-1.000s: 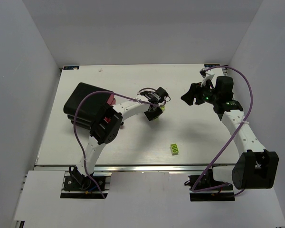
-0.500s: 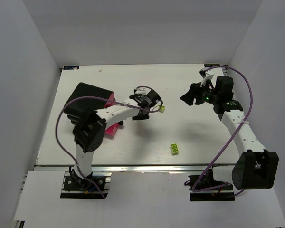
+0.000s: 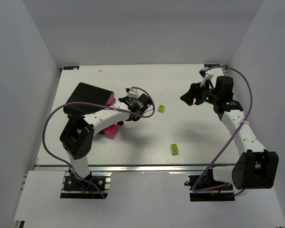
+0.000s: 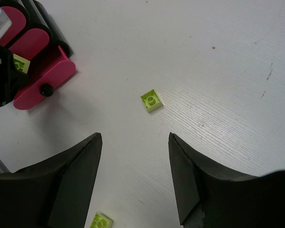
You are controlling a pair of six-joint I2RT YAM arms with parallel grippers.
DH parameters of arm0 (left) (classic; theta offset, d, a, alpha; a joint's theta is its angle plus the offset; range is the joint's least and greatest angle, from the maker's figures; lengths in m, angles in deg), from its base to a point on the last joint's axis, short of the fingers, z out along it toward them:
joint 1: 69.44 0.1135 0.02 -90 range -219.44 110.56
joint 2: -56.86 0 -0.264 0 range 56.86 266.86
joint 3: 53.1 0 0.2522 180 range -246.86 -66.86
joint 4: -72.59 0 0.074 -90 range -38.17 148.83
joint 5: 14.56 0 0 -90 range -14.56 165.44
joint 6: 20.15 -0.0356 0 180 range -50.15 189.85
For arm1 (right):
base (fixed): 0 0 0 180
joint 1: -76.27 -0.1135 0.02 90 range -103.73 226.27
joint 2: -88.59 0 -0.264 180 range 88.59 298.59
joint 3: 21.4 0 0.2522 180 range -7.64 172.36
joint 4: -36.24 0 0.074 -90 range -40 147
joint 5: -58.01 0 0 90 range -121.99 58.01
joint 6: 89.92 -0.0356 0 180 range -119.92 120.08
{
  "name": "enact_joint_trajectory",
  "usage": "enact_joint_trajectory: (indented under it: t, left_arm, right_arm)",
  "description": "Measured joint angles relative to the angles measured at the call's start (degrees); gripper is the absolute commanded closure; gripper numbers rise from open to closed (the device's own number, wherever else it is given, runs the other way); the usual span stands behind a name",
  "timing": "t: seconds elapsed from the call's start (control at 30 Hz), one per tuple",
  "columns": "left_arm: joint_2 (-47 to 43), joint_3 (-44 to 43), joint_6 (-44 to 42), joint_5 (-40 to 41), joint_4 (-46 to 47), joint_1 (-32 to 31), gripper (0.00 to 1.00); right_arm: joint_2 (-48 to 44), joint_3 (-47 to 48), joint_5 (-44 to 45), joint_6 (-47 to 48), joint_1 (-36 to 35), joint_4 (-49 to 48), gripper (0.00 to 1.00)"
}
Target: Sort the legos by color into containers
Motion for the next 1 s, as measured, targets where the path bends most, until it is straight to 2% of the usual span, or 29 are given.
enact_joint_trajectory:
  t: [0.23,0.4,0.6,0.63,0.83,1.0]
  left_arm:
    - [5.5,-0.5,-1.4,7.6,-2.5,0.0,0.92]
    - [8.4,-2.8,-2.6,10.1,-2.8,-0.1,0.76]
    - [10.9,-3.8,-3.3,12.5,-2.7,-0.2,0.63]
    - [11.2,-3.8,-3.4,12.9,-2.6,-0.3,0.56]
    - [11.5,-4.0,-3.6,13.8,-3.0,-0.4,0.38]
    - [12.3,-4.9,-3.7,14.4,-3.1,-0.4,0.37]
  right_arm:
    - [0.1,-0.1,-0.2,0.0,0.0,-0.6,0.36]
    - [0.2,-0.2,-0.4,0.0,0.0,-0.6,0.36]
    - [0.3,-0.2,-0.9,0.0,0.0,-0.6,0.36]
    - [0.3,-0.2,-0.9,0.0,0.0,-0.6,0.36]
    - [0.4,-0.2,-1.1,0.0,0.0,-0.6,0.36]
    - [0.4,-0.2,-1.1,0.0,0.0,-0.6,0.36]
